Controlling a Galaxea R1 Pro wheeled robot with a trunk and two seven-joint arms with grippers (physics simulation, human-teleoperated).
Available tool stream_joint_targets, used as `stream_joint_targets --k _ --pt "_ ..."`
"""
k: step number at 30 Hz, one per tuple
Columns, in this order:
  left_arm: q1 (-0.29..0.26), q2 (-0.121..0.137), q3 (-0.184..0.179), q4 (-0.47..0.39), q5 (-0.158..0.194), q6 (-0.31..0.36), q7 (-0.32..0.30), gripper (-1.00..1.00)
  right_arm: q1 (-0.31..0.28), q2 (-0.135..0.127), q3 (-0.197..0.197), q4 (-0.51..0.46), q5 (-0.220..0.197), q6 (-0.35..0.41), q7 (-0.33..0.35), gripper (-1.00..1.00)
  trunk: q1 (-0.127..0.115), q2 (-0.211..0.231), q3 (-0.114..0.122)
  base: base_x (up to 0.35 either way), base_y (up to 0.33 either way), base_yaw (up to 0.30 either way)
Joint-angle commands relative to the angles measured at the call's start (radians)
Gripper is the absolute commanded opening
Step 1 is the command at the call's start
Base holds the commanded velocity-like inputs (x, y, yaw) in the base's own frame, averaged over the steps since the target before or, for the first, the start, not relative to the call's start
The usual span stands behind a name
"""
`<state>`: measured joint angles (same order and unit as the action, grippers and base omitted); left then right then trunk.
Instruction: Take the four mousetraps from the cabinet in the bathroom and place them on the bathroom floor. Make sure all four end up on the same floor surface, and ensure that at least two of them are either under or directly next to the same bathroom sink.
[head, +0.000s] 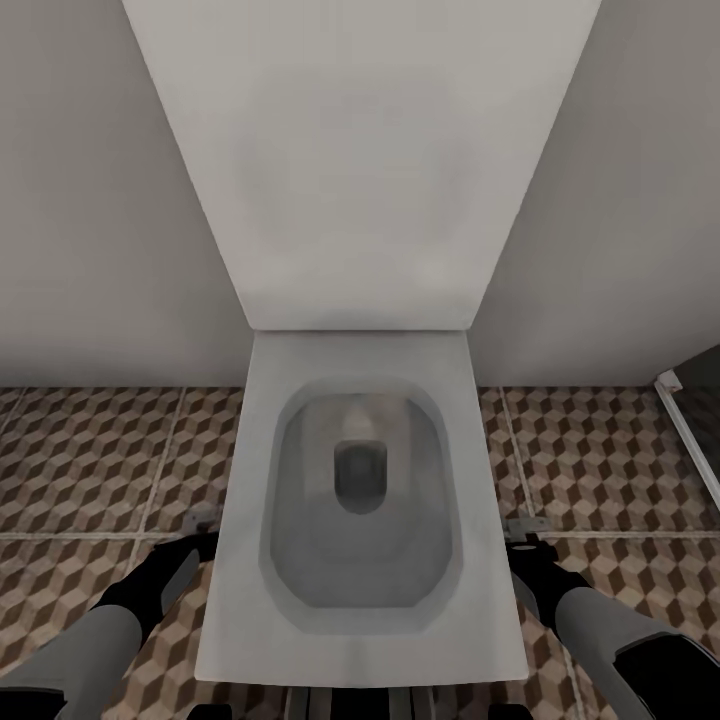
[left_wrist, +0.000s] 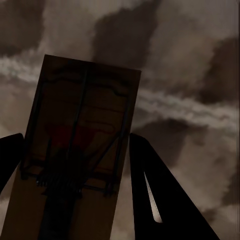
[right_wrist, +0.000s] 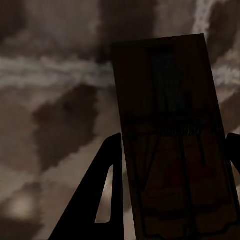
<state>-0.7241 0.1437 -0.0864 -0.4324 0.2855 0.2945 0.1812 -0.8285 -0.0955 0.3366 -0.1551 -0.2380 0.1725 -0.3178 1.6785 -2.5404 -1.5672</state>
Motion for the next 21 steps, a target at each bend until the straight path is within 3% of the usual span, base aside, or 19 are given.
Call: stream_joint_targets --k 1,14,21 --pt "0.000 0.000 -0.009 -0.004 0.007 0.005 0.009 -1.00 0.000 -0.001 0.009 -0.003 -0.009 0.007 -0.004 -1.00 0.000 0.000 -0.001 0.000 0.000 0.000" --pt "0.000 -0.003 -0.008 -0.010 0.004 0.006 0.009 -1.00 0.000 -0.001 0.009 -0.003 -0.009 0.007 -0.004 -1.00 0.000 0.000 -0.001 0.000 0.000 0.000" --pt "0.000 -0.031 -0.010 -0.009 0.004 0.007 0.008 -1.00 0.000 -0.001 0.009 -0.003 -0.009 0.007 -0.004 -1.00 0.000 0.000 -0.001 0.000 0.000 0.000"
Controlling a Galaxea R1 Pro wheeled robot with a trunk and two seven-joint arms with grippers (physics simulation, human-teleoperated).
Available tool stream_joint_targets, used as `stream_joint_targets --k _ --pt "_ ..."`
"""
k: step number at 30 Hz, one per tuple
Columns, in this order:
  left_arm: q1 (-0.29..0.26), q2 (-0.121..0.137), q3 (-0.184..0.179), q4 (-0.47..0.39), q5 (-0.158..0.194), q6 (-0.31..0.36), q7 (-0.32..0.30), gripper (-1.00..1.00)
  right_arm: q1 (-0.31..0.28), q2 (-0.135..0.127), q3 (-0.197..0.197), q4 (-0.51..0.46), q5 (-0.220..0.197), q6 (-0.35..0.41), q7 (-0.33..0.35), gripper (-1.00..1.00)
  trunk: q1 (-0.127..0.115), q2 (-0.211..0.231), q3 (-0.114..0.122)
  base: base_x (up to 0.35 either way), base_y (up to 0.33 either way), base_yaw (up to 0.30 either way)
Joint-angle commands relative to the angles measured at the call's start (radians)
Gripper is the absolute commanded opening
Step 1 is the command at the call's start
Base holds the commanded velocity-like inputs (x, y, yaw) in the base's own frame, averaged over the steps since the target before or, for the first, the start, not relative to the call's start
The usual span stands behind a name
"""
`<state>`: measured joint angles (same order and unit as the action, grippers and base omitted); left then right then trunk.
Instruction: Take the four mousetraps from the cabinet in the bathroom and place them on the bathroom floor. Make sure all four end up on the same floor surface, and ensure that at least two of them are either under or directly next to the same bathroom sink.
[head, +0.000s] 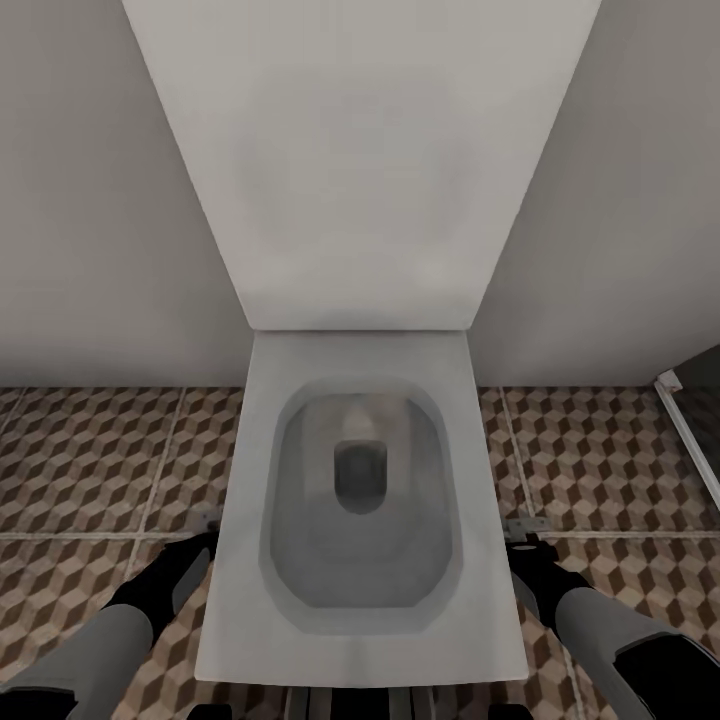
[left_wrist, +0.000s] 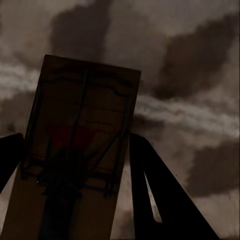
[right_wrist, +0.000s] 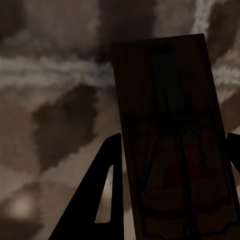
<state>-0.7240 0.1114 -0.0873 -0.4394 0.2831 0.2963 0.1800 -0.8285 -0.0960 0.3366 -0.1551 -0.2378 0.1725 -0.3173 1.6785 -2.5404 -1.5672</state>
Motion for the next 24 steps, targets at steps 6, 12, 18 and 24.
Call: stream_joint_targets --k 6,12,18,24 --pt "0.000 -0.015 -0.010 0.000 0.004 0.005 0.010 -1.00 0.000 -0.001 0.009 -0.003 -0.009 0.007 -0.004 -1.00 0.000 0.000 -0.001 0.000 0.000 0.000" --pt "0.000 -0.017 -0.011 0.001 0.004 0.004 0.010 -1.00 0.000 -0.001 0.009 -0.003 -0.009 0.007 -0.003 -1.00 0.000 0.000 -0.001 0.000 0.000 0.000" --pt "0.000 -0.018 -0.011 0.001 0.004 0.003 0.010 -1.00 0.000 -0.001 0.009 -0.003 -0.009 0.007 -0.003 -1.00 0.000 0.000 -0.001 0.000 0.000 0.000" --pt "0.000 -0.018 -0.011 0.001 0.004 0.003 0.009 -1.00 0.000 -0.001 0.009 -0.003 -0.009 0.007 -0.004 -1.00 0.002 -0.001 -0.016 0.000 0.000 0.000"
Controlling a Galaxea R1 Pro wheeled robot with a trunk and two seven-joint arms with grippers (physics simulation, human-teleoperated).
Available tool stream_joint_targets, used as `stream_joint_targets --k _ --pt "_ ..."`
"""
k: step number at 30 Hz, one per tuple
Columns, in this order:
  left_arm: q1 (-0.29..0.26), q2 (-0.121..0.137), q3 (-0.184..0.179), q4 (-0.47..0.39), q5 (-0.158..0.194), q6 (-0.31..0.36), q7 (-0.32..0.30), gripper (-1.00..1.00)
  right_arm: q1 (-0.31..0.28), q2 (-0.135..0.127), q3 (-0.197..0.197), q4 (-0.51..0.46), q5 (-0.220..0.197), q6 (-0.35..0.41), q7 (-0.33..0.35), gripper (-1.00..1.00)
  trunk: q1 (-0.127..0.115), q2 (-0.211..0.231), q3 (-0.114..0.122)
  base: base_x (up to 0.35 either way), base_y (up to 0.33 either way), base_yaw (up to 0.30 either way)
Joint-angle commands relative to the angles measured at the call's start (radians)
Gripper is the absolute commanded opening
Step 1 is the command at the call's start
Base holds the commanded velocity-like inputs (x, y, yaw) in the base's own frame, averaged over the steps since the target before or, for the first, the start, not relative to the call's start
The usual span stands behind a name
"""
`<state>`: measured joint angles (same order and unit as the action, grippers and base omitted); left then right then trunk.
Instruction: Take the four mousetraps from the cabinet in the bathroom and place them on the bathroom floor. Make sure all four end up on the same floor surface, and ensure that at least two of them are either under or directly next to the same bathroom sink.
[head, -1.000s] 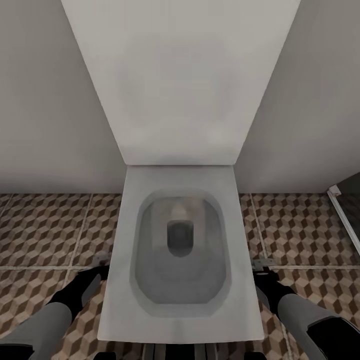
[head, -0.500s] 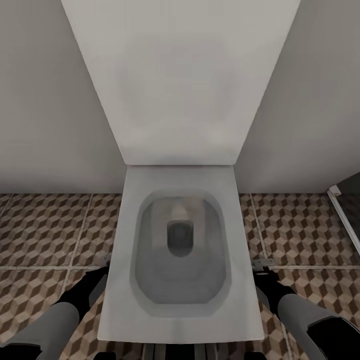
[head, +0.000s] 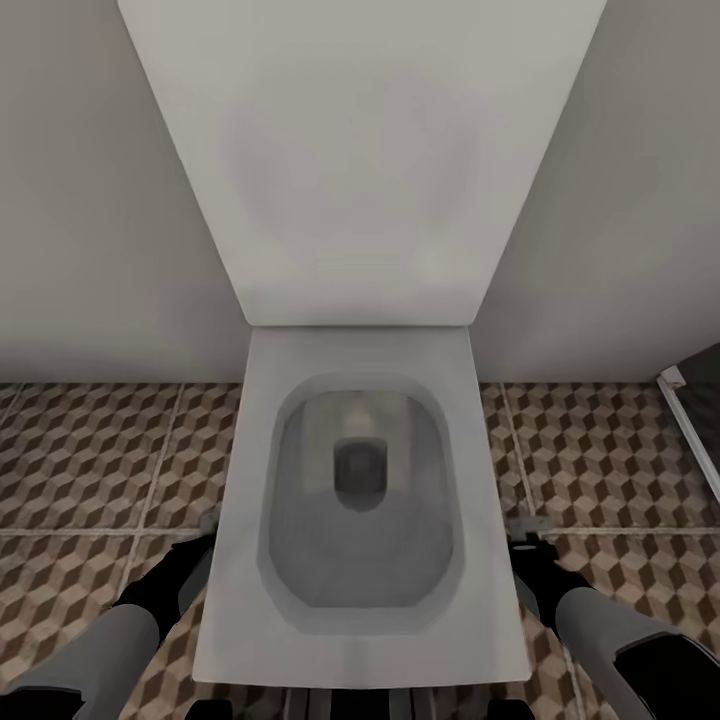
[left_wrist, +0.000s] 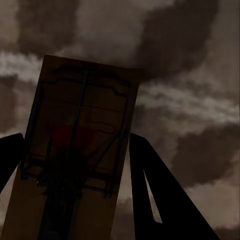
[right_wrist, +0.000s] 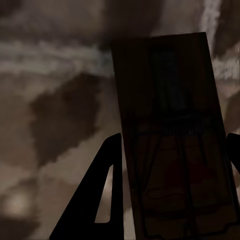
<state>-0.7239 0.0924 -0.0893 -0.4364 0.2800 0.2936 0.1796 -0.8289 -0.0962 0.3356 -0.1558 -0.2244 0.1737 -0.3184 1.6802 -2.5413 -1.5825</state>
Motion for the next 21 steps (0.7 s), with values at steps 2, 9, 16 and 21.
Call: stream_joint_targets --k 2,9,16,21 --pt "0.000 0.001 -0.009 -0.002 0.007 0.006 0.009 -1.00 0.001 0.000 0.010 -0.002 -0.023 0.006 -0.003 -1.00 0.001 -0.001 -0.008 0.000 0.000 0.000" --pt "0.000 0.001 -0.009 -0.002 0.007 0.005 0.009 -1.00 0.001 0.000 0.010 -0.002 -0.023 0.006 -0.002 -1.00 0.003 -0.002 -0.024 0.000 0.000 0.000" --pt "0.000 0.000 -0.009 -0.002 0.007 0.005 0.009 -1.00 0.001 0.000 0.010 -0.002 -0.023 0.006 -0.002 -1.00 0.003 -0.002 -0.024 0.000 0.000 0.000" --pt "0.000 0.000 -0.009 -0.002 0.007 0.004 0.009 -1.00 0.001 0.000 0.010 -0.002 -0.023 0.006 -0.002 -1.00 0.003 -0.002 -0.024 0.000 0.000 0.000"
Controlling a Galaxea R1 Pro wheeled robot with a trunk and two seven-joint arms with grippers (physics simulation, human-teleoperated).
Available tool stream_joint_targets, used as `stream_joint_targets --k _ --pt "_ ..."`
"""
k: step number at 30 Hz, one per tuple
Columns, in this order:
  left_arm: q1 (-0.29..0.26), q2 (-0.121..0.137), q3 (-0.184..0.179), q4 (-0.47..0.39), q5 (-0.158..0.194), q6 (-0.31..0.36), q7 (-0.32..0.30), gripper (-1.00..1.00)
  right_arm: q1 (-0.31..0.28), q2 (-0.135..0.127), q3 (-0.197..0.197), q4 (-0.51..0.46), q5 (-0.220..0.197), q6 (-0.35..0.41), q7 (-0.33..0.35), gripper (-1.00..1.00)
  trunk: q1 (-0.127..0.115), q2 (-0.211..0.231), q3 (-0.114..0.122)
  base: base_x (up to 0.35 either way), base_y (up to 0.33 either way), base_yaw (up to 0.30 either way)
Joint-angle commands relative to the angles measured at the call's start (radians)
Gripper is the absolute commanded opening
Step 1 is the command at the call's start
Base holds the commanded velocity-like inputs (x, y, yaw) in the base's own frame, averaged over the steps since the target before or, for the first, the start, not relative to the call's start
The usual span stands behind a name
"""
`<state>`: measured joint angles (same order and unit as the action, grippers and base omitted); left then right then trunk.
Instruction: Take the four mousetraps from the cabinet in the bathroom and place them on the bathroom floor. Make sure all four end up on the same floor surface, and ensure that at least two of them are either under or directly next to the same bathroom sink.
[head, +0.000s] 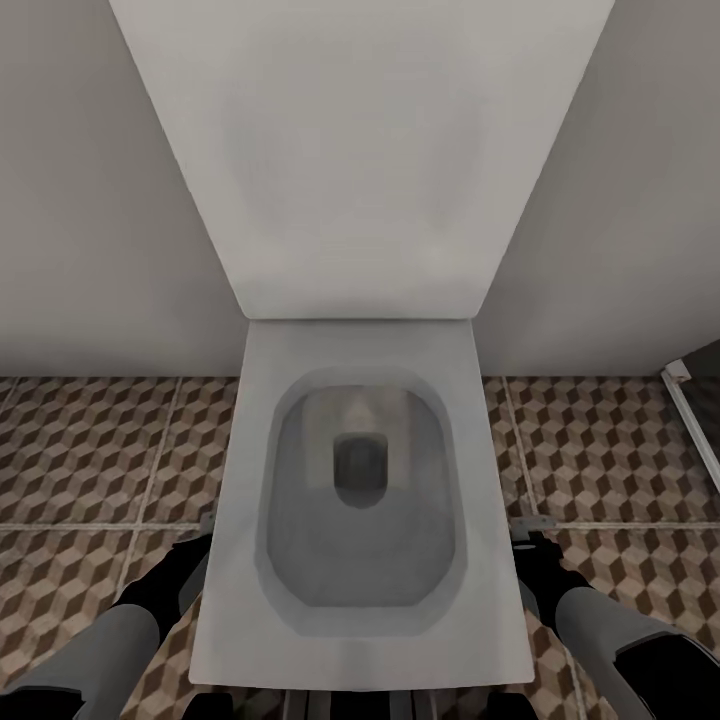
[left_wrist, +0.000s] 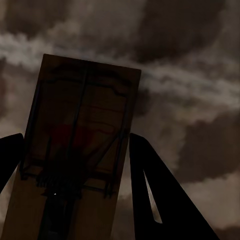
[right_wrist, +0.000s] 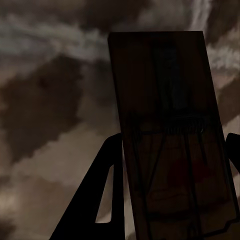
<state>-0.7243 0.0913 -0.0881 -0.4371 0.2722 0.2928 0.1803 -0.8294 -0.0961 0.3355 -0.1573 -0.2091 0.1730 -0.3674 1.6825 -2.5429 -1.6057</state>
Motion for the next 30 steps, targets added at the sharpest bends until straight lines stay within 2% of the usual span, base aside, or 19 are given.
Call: stream_joint_targets --k 1,19,20,30 --pt "0.000 0.001 -0.010 -0.002 0.015 0.005 0.009 -1.00 0.001 -0.001 0.010 -0.001 -0.038 0.006 0.047 -1.00 0.000 0.000 -0.001 0.000 0.000 0.000" --pt "0.000 0.001 -0.010 -0.002 0.015 0.005 0.009 -1.00 0.001 0.000 0.010 -0.001 -0.038 0.006 0.047 -1.00 0.000 0.000 -0.001 0.000 0.000 0.000" --pt "0.000 0.001 -0.010 -0.002 0.015 0.005 0.009 -1.00 0.001 0.000 0.010 -0.001 -0.038 0.006 0.047 1.00 0.000 0.000 -0.001 0.000 0.000 0.000" --pt "0.000 0.001 -0.010 -0.002 0.015 0.005 0.008 -1.00 0.001 0.001 0.010 -0.001 -0.039 0.006 0.047 1.00 0.000 0.000 -0.001 0.000 0.000 0.000"
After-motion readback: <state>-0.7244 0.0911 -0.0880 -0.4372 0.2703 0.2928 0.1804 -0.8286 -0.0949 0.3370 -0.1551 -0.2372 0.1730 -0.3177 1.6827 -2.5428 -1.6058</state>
